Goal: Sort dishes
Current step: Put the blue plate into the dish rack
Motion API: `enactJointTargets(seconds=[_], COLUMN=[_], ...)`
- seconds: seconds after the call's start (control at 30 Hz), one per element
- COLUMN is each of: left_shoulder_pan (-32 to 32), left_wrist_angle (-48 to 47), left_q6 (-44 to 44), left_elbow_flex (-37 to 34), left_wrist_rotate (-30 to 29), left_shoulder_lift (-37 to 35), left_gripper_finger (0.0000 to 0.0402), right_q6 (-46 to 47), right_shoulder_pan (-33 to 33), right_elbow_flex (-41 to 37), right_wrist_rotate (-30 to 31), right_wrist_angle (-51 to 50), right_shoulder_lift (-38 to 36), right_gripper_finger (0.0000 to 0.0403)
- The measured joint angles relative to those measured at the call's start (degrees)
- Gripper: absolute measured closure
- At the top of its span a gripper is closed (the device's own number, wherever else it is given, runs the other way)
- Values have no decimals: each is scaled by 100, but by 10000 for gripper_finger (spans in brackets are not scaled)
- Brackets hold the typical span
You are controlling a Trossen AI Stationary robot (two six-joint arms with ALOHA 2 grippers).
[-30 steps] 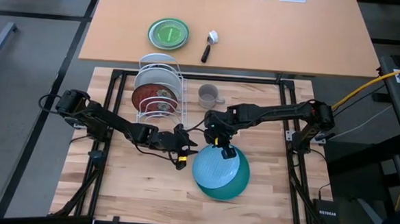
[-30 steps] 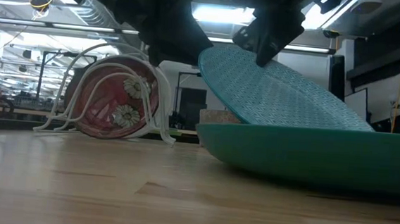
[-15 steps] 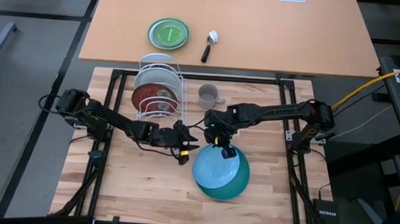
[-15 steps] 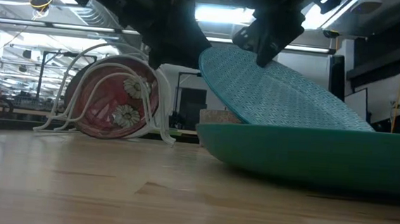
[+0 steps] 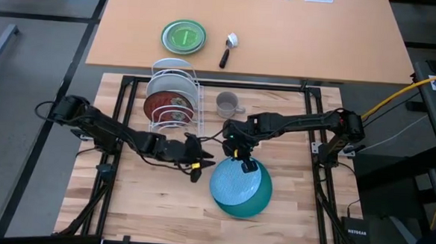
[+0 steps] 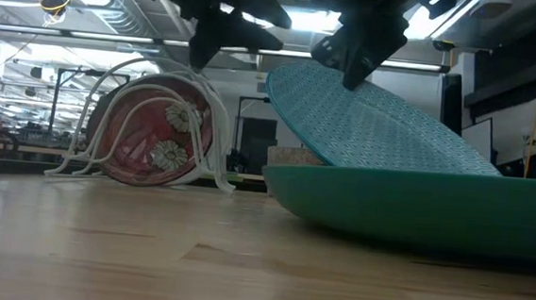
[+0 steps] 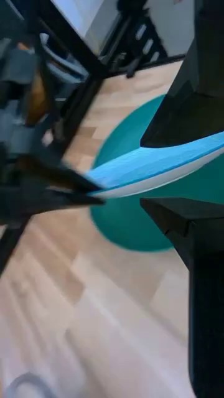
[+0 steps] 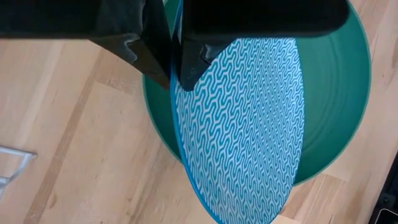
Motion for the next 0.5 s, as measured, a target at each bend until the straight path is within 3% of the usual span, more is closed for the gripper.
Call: enactJointTargets(seconds=[0.33, 0.5], left_shoulder_pan=[-200, -209], left_wrist_angle=[43, 59], left_q6=[-893, -894], left_elbow_flex=[0, 0], left_wrist_rotate=[-2, -2], left_shoulder_lift=[352, 579], left_gripper_finger=[273, 272], right_q6=[2, 6], right_shoulder_pan=[0, 0], right_elbow_flex=[-2, -2], right_wrist_rotate=[24, 27], right_wrist_angle=[4, 5], right_shoulder_lift=[0, 1], right_gripper_finger=[381, 381])
